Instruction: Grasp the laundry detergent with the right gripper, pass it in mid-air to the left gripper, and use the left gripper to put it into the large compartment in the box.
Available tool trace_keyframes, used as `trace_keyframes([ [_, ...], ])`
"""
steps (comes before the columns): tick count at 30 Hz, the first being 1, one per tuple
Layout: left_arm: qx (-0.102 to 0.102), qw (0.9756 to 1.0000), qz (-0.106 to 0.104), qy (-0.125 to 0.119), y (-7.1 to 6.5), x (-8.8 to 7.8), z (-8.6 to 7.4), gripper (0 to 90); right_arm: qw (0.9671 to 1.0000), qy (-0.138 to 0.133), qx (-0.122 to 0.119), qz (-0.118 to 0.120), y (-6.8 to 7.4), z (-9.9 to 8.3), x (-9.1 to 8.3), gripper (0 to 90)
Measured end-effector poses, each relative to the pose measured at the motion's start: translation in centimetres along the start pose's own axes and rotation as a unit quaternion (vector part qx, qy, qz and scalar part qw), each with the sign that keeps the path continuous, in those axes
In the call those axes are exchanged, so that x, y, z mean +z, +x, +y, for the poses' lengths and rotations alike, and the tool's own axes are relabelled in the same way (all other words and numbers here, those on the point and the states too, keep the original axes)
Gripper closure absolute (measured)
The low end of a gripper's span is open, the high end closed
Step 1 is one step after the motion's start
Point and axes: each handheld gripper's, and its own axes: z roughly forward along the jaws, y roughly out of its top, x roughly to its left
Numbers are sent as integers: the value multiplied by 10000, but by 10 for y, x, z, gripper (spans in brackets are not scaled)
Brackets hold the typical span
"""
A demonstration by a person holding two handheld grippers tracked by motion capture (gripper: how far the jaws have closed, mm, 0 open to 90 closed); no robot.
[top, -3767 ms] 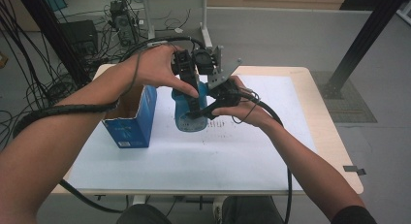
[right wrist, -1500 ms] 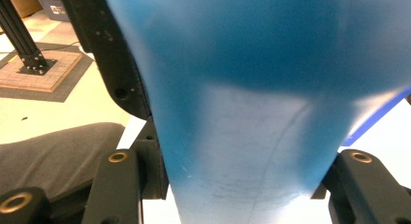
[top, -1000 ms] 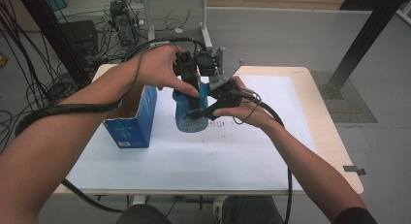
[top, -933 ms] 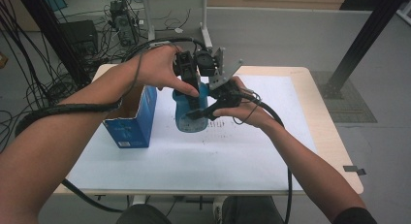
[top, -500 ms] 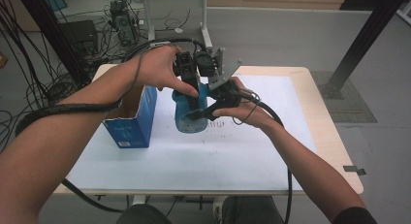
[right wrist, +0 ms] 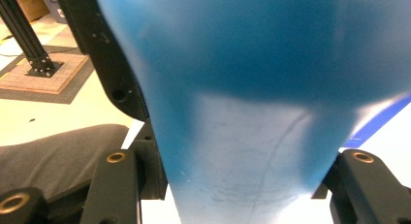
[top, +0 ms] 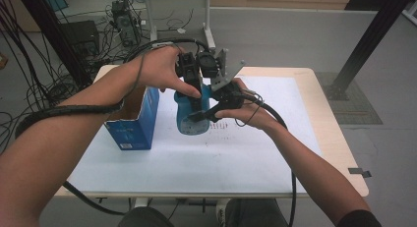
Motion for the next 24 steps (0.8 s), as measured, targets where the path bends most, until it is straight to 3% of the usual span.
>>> trace_keyframes([
  [4,-3,10000,3,-3,0,1,0,370,10000,-4,-46,-14,-1,0,1,429],
  [8,-7,10000,5,-28,1,1,-1,370,10000,18,64,39,0,-1,0,429],
  [10,-22,10000,-2,-32,1,1,-1,370,10000,30,-19,-20,-1,-1,0,429],
  [19,-20,10000,-4,-16,1,1,-1,370,9999,9,134,56,0,-1,0,427],
  [24,-20,10000,16,-15,1,0,0,371,10000,13,56,8,-1,-1,0,427],
])
